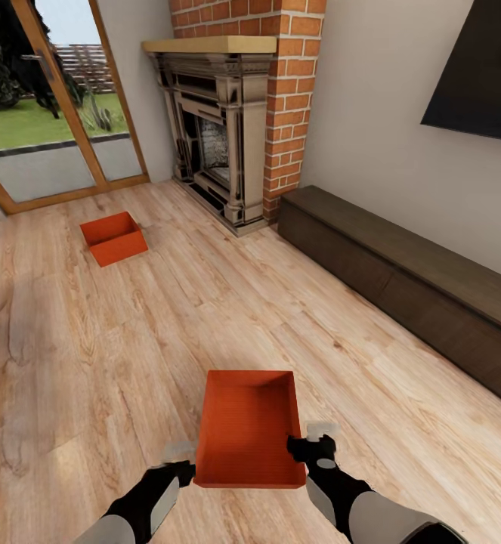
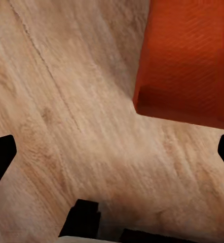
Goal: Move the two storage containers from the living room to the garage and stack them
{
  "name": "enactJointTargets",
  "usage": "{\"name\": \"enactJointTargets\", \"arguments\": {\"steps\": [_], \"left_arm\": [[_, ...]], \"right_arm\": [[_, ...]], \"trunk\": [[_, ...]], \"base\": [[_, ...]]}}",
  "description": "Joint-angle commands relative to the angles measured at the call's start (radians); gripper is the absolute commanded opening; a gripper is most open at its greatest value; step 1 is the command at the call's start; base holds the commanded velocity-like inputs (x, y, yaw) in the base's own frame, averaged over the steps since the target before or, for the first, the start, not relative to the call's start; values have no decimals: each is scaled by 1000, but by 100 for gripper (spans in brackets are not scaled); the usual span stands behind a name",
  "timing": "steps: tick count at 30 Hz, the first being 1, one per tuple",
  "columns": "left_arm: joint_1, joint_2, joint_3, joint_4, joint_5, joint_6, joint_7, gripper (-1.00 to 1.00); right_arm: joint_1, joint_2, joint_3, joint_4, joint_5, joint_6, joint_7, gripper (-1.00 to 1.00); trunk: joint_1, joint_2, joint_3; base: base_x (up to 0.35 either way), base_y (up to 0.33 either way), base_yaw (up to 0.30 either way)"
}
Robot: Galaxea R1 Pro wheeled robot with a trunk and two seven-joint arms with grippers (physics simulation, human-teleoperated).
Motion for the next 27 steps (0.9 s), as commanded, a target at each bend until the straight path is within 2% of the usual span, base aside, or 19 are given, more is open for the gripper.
{"name": "enactJointTargets", "arguments": {"steps": [1,4,7,9,13,18,27], "left_arm": [[-1,-7,1,-2,-22,-23,4,100],[-2,-13,1,-7,-45,-94,4,100],[-2,-18,2,-15,-54,-113,4,100],[-2,-35,0,-20,-64,-127,4,100],[-2,-39,-5,-23,-68,-138,3,100],[-2,-38,-6,-24,-69,-145,4,100],[-2,-40,-6,-24,-67,-145,4,100]], "right_arm": [[-1,9,5,2,7,-18,-3,100],[-1,11,1,10,18,-62,-1,100],[-1,12,1,14,20,-82,0,100],[0,13,1,18,21,-91,0,100],[0,14,1,26,20,-99,1,100],[0,17,0,87,20,-104,1,100],[0,16,-1,95,20,-105,1,100]], "trunk": [[0,0,-1],[0,0,-1],[0,0,-1],[0,0,-1],[0,0,-1],[0,0,-1],[0,0,-1]], "base": [[0,0,0],[0,0,0],[0,0,0],[0,0,0],[0,0,0],[0,0,0],[0,0,0]]}}
